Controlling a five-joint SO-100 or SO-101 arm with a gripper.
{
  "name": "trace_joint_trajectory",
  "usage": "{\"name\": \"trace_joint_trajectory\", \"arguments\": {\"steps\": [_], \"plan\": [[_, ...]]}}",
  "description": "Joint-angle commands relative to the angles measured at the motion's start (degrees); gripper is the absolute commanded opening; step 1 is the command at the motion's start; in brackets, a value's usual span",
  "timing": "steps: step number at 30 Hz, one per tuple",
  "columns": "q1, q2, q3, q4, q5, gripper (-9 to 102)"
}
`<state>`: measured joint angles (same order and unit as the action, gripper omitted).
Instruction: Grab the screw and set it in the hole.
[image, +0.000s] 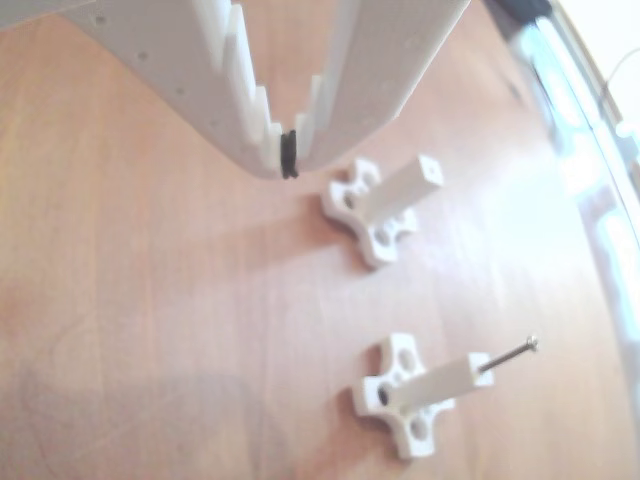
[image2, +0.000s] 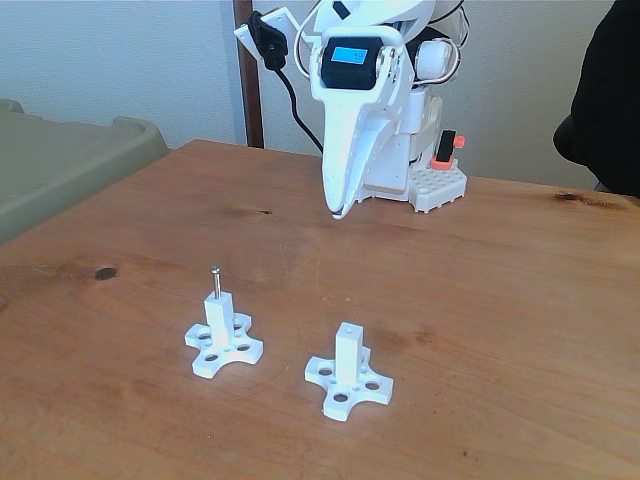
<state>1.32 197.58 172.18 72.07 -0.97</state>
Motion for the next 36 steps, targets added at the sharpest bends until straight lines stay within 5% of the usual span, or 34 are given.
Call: {"name": "trace_joint_trajectory", "arguments": {"steps": [1,36], "plan": [[-0.9,1.1,-0.4,3.5,-0.3,-4],[-1.7,1.1,-0.4,3.5,-1.0,-4]]}}
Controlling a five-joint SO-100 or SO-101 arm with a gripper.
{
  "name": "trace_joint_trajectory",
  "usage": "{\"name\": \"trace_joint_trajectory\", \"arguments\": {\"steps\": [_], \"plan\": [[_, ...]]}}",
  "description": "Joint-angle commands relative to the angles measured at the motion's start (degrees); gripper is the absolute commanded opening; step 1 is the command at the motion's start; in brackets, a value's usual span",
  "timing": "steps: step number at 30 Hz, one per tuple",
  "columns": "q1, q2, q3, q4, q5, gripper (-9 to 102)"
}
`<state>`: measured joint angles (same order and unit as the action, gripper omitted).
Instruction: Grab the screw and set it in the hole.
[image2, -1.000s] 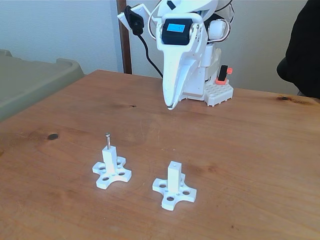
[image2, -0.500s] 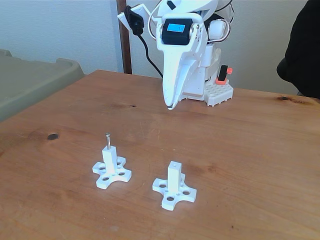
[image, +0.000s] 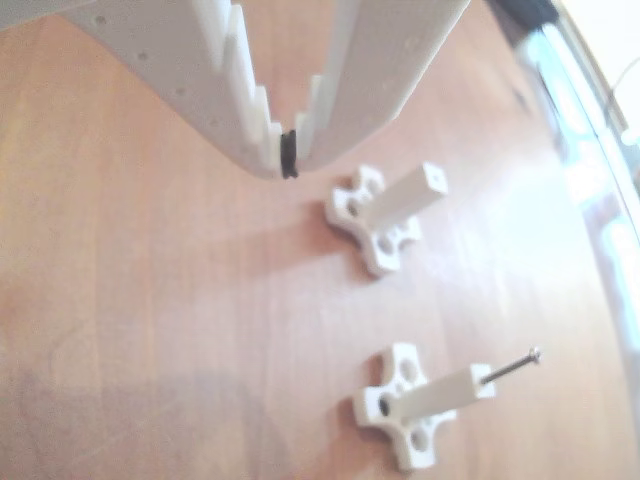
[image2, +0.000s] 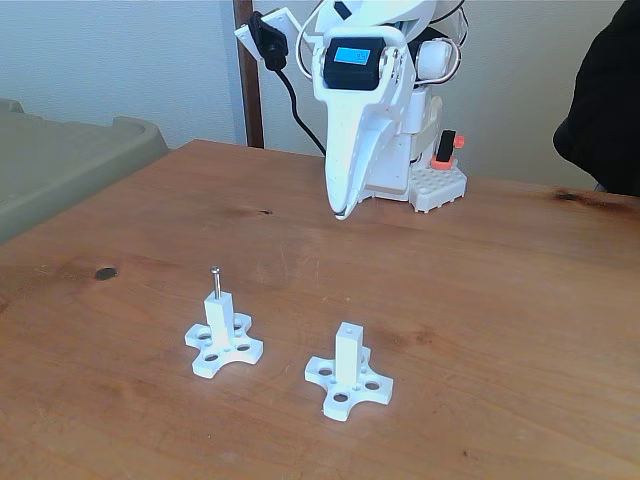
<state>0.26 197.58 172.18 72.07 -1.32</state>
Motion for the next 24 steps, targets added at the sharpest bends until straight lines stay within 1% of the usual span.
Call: {"name": "trace_joint_trajectory", "arguments": {"steps": [1,17,24], "plan": [[-0.6,1.1,-0.4,3.5,-0.6,-4],[0.0,1.1,-0.4,3.5,0.7,-4],[0.9,-6.9,-3.2,0.3,0.1,-4]]}}
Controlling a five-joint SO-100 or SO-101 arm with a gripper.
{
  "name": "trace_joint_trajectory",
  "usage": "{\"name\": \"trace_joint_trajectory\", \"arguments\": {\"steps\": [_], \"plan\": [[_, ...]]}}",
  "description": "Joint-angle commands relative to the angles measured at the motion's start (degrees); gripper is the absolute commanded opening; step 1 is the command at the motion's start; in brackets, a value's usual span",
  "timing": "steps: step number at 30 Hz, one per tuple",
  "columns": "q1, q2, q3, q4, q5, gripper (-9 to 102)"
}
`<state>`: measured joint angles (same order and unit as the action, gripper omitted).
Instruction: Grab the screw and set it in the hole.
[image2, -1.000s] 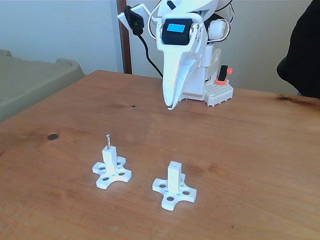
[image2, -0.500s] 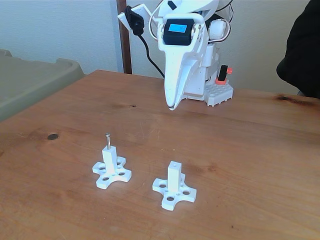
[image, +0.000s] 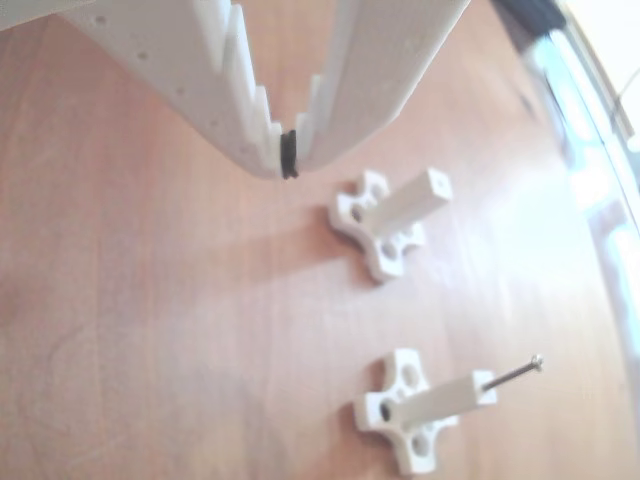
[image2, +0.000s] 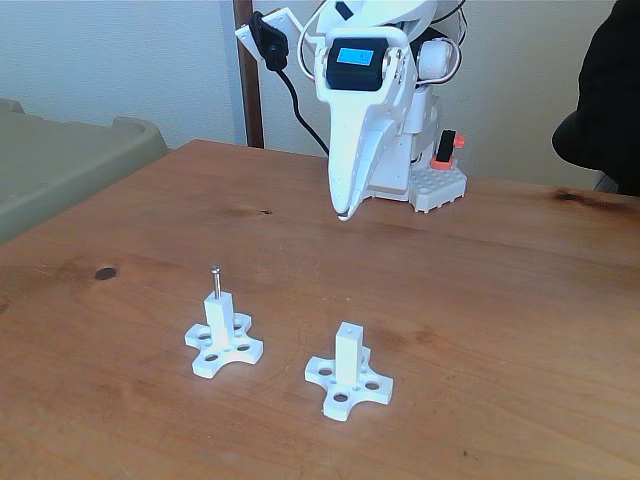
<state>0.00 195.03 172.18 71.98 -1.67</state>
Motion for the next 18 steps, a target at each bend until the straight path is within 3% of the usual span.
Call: {"name": "trace_joint_trajectory", "arguments": {"steps": [1,18], "plan": [[1.3,-5.7,-4.0,-0.2,0.5,-4],[1.8,-26.9,-25.1,0.2,2.0,-4]]}}
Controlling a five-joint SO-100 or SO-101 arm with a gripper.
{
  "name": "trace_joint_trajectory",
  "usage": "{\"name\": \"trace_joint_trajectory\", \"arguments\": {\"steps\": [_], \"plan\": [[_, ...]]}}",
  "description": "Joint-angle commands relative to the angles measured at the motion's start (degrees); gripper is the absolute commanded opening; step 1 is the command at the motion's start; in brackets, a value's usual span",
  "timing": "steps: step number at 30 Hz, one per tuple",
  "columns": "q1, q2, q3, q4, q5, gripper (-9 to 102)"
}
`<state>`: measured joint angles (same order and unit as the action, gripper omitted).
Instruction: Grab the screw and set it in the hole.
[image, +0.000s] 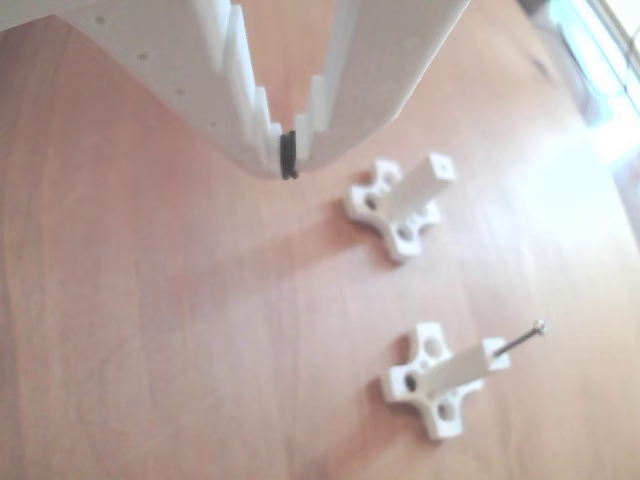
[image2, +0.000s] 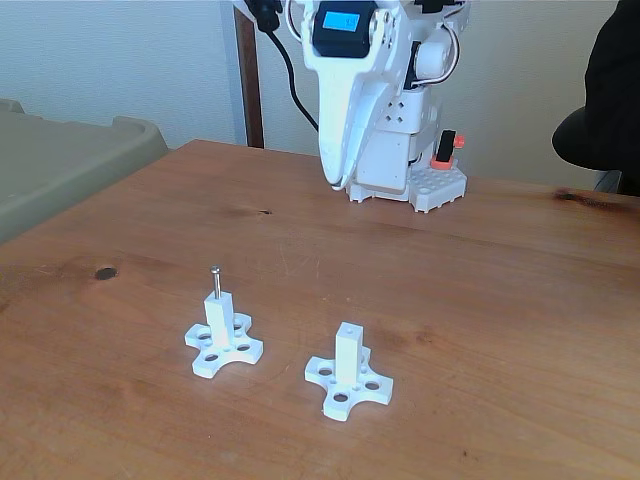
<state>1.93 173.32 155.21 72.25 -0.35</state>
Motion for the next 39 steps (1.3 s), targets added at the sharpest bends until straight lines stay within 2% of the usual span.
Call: {"name": "trace_joint_trajectory", "arguments": {"steps": [1,20,32,39], "plan": [[-0.1,-7.0,-9.6,-0.2,0.8,-4],[3.7,-39.2,-36.4,-0.4,4.1,-4],[4.7,-51.1,-43.7,-1.9,4.3,3],[6.7,-56.2,-48.2,-3.1,4.1,3]]}}
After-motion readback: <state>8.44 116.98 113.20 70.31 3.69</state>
